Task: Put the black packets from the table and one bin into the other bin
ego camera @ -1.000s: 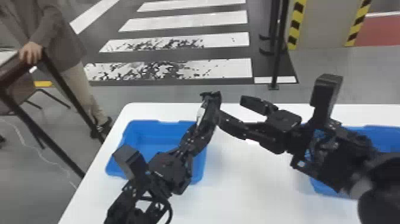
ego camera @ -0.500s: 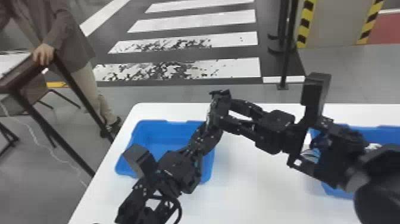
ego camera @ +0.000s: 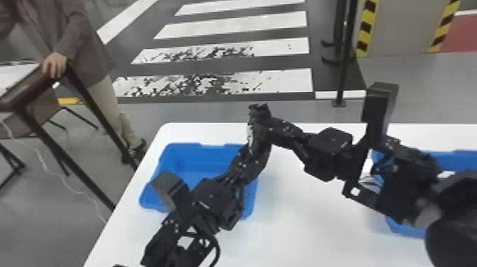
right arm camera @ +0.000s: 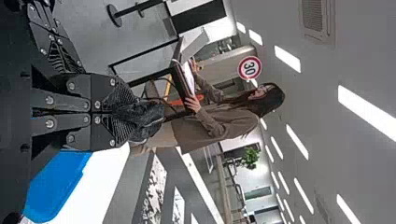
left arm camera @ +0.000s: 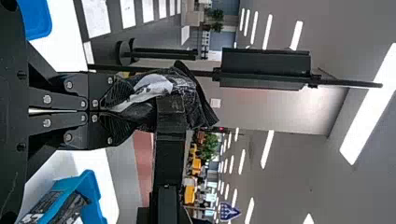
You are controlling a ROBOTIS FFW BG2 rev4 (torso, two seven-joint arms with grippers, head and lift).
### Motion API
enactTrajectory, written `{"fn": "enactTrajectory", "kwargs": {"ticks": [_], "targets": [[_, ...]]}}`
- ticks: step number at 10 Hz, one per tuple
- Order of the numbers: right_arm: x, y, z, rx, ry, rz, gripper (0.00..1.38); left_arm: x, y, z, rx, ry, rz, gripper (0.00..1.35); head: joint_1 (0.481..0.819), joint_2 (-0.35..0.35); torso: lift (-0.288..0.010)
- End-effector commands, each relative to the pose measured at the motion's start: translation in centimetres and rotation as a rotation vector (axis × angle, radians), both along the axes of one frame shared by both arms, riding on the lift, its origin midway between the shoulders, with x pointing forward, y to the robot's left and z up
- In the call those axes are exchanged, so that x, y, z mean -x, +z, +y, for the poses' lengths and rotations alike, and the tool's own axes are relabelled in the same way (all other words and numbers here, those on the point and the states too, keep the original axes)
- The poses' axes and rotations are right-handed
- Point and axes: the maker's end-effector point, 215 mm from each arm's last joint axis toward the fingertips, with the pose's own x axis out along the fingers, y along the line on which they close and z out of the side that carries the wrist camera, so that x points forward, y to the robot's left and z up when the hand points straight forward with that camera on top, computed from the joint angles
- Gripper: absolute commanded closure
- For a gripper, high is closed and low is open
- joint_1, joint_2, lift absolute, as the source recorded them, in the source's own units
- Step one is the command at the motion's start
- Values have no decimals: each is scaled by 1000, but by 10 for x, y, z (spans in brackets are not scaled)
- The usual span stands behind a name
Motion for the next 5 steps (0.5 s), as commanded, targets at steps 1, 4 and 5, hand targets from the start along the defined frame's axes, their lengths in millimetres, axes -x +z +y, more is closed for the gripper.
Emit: {"fn": "enactTrajectory", "kwargs": {"ticks": [1, 4, 5], "targets": [[-1, -2, -1, -7, -7, 2, 1276, 1, 4, 3, 19, 7, -24, 1205, 695, 232, -110], [-3, 2, -3, -32, -17, -6, 1276, 1, 3, 8, 29, 20, -33, 504, 695, 236, -110], [-3, 6, -4, -46, -20, -13, 1276, 1, 3, 11, 28, 23, -34, 349, 695, 237, -110]]}}
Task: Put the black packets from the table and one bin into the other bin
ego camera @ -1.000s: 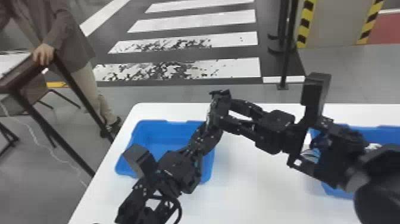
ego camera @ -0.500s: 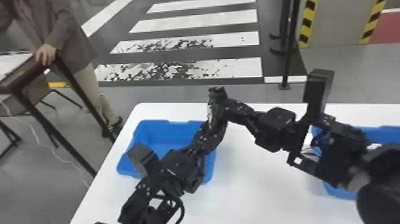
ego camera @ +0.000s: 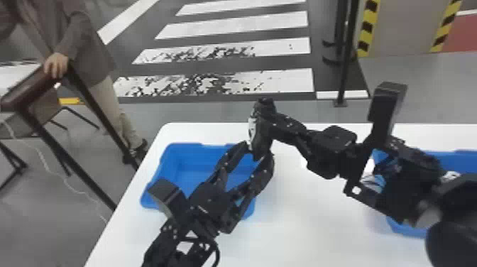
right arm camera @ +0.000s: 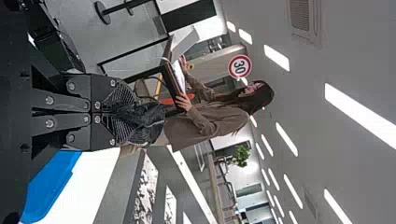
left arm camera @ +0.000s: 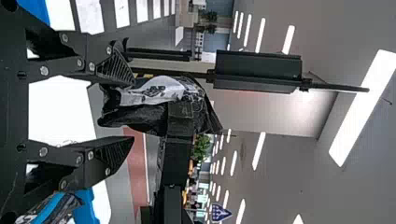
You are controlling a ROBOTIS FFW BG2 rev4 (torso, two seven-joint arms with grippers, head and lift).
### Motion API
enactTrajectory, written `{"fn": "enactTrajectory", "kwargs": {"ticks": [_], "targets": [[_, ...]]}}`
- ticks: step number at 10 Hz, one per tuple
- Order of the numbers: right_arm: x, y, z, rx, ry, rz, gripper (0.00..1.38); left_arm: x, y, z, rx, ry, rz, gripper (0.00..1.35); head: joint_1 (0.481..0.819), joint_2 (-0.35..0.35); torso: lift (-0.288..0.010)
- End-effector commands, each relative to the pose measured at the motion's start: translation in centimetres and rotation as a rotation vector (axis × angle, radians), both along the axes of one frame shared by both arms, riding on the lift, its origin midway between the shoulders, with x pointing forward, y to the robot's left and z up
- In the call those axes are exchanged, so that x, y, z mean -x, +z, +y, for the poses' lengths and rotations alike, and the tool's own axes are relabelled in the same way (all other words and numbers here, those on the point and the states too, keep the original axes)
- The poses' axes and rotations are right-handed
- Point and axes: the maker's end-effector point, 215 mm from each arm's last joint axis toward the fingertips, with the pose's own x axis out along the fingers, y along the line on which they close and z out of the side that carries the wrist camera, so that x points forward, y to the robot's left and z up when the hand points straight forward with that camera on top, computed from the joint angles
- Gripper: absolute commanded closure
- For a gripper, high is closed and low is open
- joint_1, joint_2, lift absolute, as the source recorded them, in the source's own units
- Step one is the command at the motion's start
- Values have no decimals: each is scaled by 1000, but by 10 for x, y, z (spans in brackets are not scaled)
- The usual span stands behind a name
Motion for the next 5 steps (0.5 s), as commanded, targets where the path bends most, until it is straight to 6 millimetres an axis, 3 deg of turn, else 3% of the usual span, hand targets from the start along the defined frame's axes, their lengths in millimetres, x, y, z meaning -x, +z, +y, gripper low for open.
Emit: {"fn": "enactTrajectory", "kwargs": {"ticks": [1, 2, 3, 4, 5], "targets": [[-3, 8, -6, -31, -17, -15, 1276, 0, 2, 4, -3, 8, -10, 226, 695, 238, -110], [-11, 19, -20, -52, -54, -43, 1276, 1, 1, 7, -3, 16, -10, 156, 695, 238, -110], [-22, 26, -47, -62, -125, -69, 1276, 1, 2, 10, -4, 22, -13, 147, 695, 230, -110], [-37, 28, -91, -29, -230, -101, 1276, 1, 3, 11, -5, 25, -16, 147, 695, 220, -110], [-49, 10, -142, 30, -341, -99, 1276, 1, 2, 14, -8, 31, -17, 147, 695, 187, -110]]}}
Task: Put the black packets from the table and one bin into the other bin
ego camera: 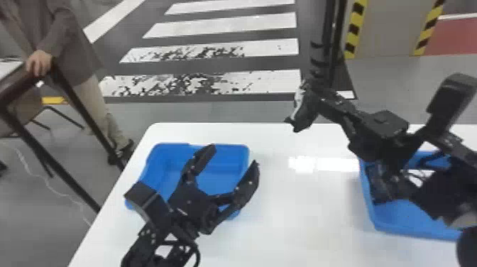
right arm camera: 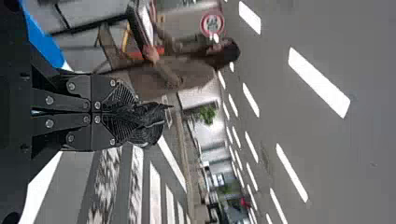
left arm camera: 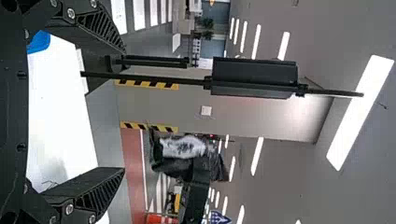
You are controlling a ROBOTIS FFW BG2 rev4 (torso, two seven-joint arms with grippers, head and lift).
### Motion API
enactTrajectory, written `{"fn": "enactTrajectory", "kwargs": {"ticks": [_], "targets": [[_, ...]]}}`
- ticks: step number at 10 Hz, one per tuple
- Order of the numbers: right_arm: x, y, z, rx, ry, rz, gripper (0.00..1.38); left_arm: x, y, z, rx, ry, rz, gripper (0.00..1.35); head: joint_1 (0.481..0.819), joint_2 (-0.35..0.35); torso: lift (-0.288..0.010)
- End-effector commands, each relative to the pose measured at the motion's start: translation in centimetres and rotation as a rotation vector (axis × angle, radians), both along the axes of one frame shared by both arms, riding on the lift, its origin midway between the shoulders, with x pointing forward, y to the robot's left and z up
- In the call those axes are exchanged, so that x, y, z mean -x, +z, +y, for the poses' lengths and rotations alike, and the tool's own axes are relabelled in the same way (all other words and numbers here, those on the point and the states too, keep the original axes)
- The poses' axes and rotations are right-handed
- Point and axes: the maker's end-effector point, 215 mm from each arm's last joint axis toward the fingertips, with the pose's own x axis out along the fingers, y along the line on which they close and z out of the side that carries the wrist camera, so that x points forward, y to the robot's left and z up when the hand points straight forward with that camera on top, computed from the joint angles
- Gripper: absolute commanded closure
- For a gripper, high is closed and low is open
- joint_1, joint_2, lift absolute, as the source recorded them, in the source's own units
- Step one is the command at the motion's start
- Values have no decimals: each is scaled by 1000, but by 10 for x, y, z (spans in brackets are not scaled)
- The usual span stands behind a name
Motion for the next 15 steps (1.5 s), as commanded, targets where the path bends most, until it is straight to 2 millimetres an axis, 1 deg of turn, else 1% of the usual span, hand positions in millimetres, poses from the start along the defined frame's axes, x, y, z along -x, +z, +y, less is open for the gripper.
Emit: {"fn": "enactTrajectory", "kwargs": {"ticks": [1, 2, 3, 4, 5, 6, 7, 8, 9, 10, 11, 12, 13, 14, 15], "targets": [[-7, -37, -84, 77, -174, 43, 1276, 1, 0, 8, -3, 17, -5, 147, 695, 127, -110], [1, -61, -147, 144, -306, 83, 1276, 2, -1, 17, -6, 37, -5, 147, 695, 64, -110], [10, -80, -204, 215, -413, 121, 1276, 3, -2, 25, -6, 51, -3, 147, 695, 28, -110], [20, -98, -239, 265, -473, 164, 1276, 3, -1, 27, -7, 56, -9, 147, 695, -39, -110], [29, -120, -261, 299, -505, 225, 1274, 3, -1, 24, -7, 52, -8, 147, 695, -98, -110], [33, -151, -277, 324, -521, 298, 1133, 3, -1, 24, -7, 52, -8, 147, 695, -142, -110], [34, -166, -280, 322, -505, 313, 700, 3, -1, 24, -9, 53, -11, 147, 695, -172, -110], [34, -153, -276, 328, -489, 248, 272, 2, 1, 25, -6, 55, -13, 147, 695, -185, -110], [41, -123, -264, 302, -472, 108, 53, 2, 0, 26, -5, 57, -11, 147, 695, -187, -110], [62, -103, -254, 239, -478, 14, 102, 3, 0, 32, 3, 77, -8, 140, 695, -182, -110], [85, -93, -252, 211, -501, -18, 139, 7, -2, 40, 19, 112, -5, 140, 695, -169, -110], [105, -86, -245, 216, -501, -30, 144, 14, -7, 53, 39, 171, 3, 140, 695, -154, -110], [119, -77, -236, 224, -501, -34, 144, 23, -17, 65, 96, 236, 36, 139, 695, -139, -110], [133, -76, -239, 230, -530, -18, 144, 37, -25, 82, 148, 327, 65, 139, 695, -127, -110], [143, -76, -244, 230, -562, -1, 144, 54, -32, 94, 188, 407, 100, 139, 695, -103, -110]]}}
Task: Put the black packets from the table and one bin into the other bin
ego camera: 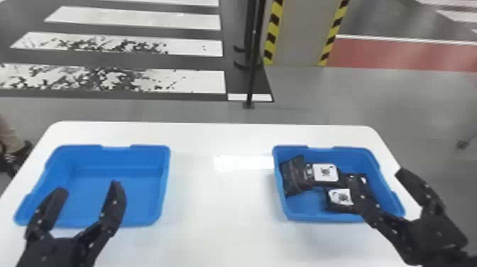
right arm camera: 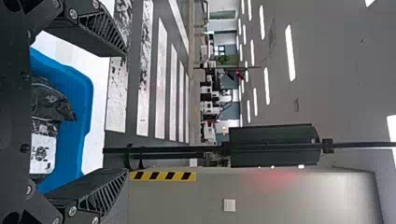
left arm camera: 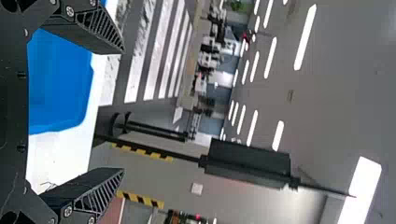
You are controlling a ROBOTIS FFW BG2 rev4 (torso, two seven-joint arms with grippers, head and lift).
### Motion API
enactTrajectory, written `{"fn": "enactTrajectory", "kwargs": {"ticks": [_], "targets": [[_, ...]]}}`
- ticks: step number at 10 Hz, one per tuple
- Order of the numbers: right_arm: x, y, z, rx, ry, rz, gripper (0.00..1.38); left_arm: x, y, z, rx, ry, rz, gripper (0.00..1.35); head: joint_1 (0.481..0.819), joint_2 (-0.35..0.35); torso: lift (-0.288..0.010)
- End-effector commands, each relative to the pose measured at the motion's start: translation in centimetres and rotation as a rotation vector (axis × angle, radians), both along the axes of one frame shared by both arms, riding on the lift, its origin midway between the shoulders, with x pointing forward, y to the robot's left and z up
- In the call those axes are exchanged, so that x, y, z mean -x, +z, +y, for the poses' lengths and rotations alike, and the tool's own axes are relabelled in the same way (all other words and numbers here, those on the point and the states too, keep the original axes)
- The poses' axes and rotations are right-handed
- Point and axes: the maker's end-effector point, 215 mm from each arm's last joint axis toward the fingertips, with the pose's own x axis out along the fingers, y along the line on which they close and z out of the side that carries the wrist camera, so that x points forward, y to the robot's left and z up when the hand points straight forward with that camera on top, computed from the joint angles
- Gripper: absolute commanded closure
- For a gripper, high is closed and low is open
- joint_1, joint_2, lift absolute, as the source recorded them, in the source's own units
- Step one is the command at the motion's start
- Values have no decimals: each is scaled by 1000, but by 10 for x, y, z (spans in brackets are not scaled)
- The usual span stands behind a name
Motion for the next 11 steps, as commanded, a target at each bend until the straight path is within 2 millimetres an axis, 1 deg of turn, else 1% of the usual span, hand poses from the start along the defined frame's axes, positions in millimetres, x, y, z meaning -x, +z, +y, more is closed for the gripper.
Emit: {"fn": "enactTrajectory", "kwargs": {"ticks": [1, 2, 5, 8, 11], "targets": [[16, -6, -6, 22, -20, 48, 144, 17, 0, 8, 13, 46, 21, 139, 695, -84, -110], [22, -10, -7, 48, -30, 82, 144, 19, 3, 16, -26, 60, 20, 139, 695, -78, -110], [25, 2, -4, 95, -56, 97, 144, 16, 18, 12, -201, 56, -9, 139, 695, -74, -110], [21, 5, 9, 87, -27, 83, 144, 16, 29, 6, -214, 47, -44, 139, 695, -66, -110], [20, 6, 10, 84, -26, 78, 145, 15, 32, 4, -206, 43, -52, 139, 695, -62, -110]]}}
